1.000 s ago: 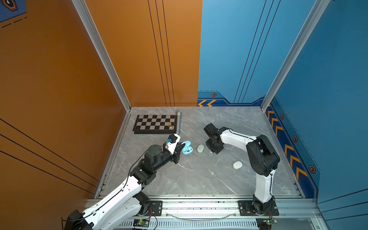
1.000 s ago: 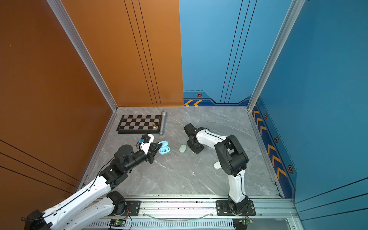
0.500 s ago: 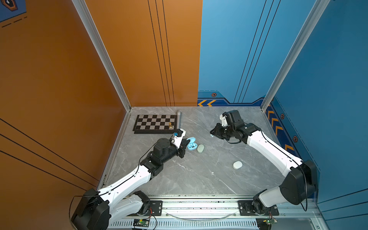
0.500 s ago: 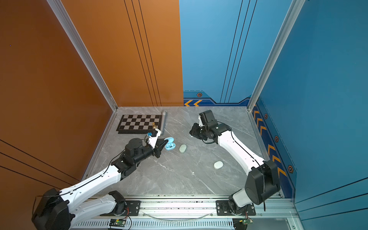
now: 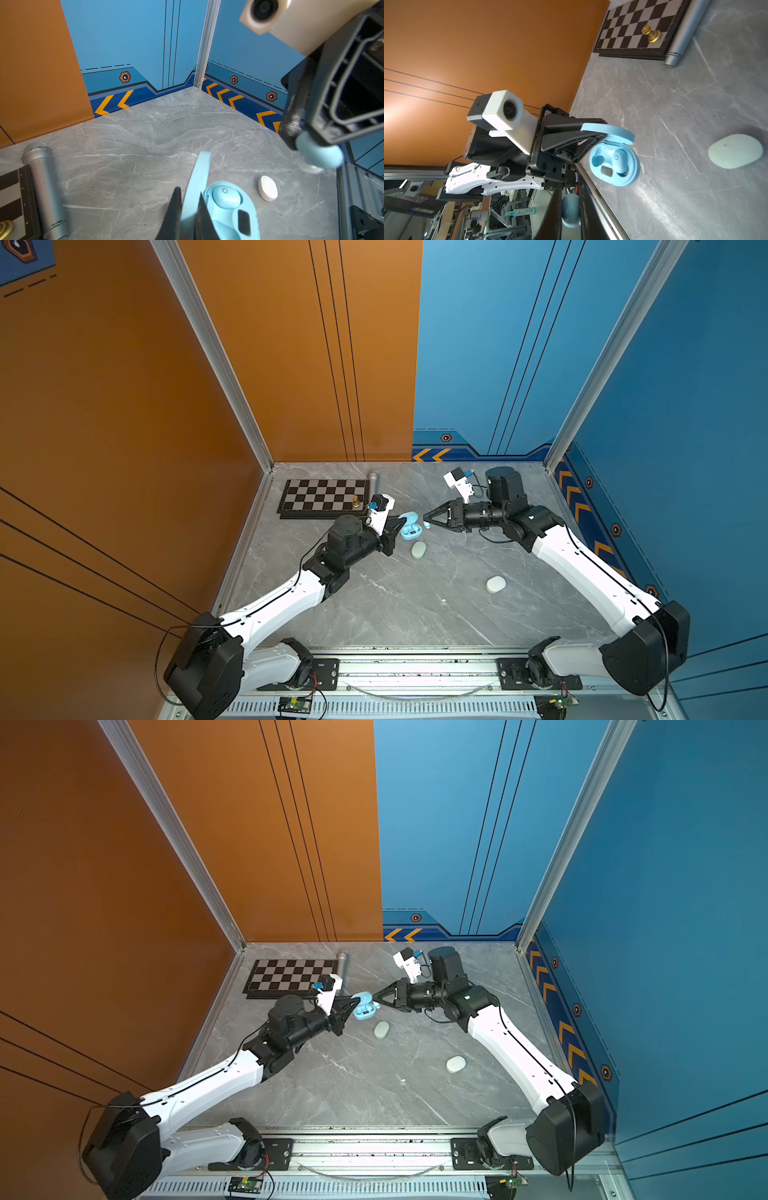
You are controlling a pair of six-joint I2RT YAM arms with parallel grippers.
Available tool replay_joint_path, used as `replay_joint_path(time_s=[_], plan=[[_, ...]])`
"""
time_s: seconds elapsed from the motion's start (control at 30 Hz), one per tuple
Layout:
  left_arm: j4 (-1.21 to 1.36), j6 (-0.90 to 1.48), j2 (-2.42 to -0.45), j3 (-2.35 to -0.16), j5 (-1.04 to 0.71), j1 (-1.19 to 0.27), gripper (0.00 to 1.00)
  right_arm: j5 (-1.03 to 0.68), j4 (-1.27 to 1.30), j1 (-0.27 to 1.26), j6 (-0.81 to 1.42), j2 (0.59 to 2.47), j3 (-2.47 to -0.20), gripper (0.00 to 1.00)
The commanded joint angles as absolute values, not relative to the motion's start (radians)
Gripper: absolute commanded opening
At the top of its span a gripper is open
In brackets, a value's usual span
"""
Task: Insert the wireless bluetooth earbuds into the charging case
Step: 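Press the second earbud into the other slot of the case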
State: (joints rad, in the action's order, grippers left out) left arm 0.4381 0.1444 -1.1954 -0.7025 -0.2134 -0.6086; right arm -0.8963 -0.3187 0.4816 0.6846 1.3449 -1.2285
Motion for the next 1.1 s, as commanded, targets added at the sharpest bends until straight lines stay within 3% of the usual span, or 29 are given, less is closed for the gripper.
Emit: replay_joint_path(time_s=[0.0,1.07], plan=[[0.468,0.168,-1.198,-0.747,-0.235,-0.610,0.00,-0.930,-0.248,0.517,0.694,1.334,-1.214,0.13],[0.468,0.186,-1.152,-0.767,-0.287,-0.617,0.00,-0.742,-0.171,0.597,0.689,1.436,-1.214,0.12]])
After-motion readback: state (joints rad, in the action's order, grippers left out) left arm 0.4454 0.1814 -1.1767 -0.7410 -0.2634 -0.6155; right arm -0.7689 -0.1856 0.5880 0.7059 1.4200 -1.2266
